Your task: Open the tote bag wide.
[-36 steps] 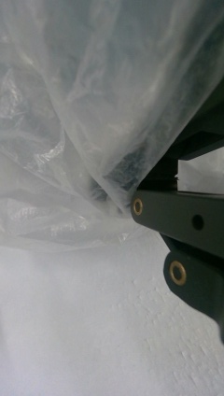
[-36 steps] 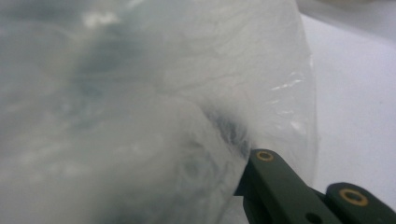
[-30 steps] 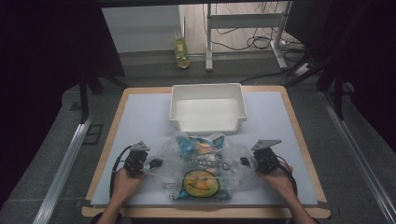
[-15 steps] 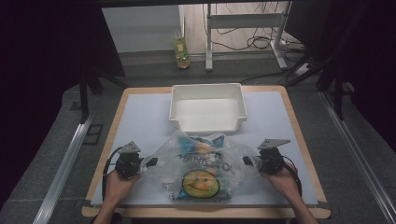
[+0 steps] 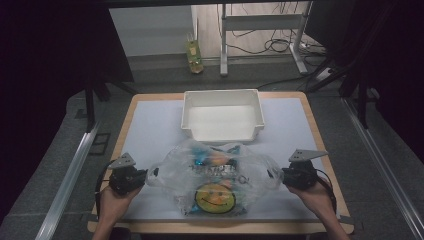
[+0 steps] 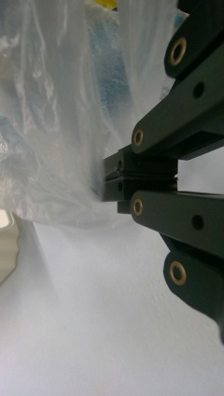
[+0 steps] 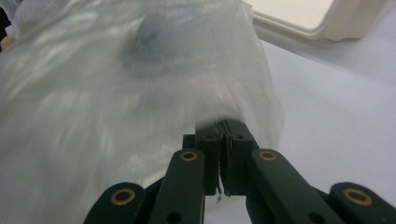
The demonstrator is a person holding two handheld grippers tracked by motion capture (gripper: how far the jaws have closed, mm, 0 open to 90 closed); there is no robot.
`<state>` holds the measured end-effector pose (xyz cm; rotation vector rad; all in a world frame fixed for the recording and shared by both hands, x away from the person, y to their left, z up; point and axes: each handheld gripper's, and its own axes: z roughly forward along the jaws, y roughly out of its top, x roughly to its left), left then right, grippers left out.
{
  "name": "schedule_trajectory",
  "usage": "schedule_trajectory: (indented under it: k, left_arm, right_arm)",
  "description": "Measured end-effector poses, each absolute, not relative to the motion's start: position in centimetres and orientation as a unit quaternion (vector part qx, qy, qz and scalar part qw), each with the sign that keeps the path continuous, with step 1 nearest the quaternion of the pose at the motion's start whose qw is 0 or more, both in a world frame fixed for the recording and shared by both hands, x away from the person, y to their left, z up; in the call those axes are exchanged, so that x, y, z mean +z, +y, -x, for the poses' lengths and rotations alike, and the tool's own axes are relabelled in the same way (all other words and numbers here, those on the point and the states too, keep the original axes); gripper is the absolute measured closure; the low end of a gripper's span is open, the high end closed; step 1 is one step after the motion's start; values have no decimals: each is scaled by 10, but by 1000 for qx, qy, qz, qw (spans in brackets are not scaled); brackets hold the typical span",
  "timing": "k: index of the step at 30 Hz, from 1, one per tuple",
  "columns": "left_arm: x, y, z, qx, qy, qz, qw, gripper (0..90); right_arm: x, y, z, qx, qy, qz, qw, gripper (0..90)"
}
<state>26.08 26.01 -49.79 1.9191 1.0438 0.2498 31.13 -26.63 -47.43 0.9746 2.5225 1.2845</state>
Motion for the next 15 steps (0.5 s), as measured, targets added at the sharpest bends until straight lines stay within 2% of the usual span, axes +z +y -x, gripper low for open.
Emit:
schedule_trajectory:
  k: [7,15]
  left_arm:
    - [-496,284,-251,111,450,-764,448,894]
    - [-462,301,-241,133,446,-749,470,894]
  right_arm:
    - [-469,-286,-307,423,834,-343,88,862]
    - [-446,-303,-306,438,820,-355,98,862]
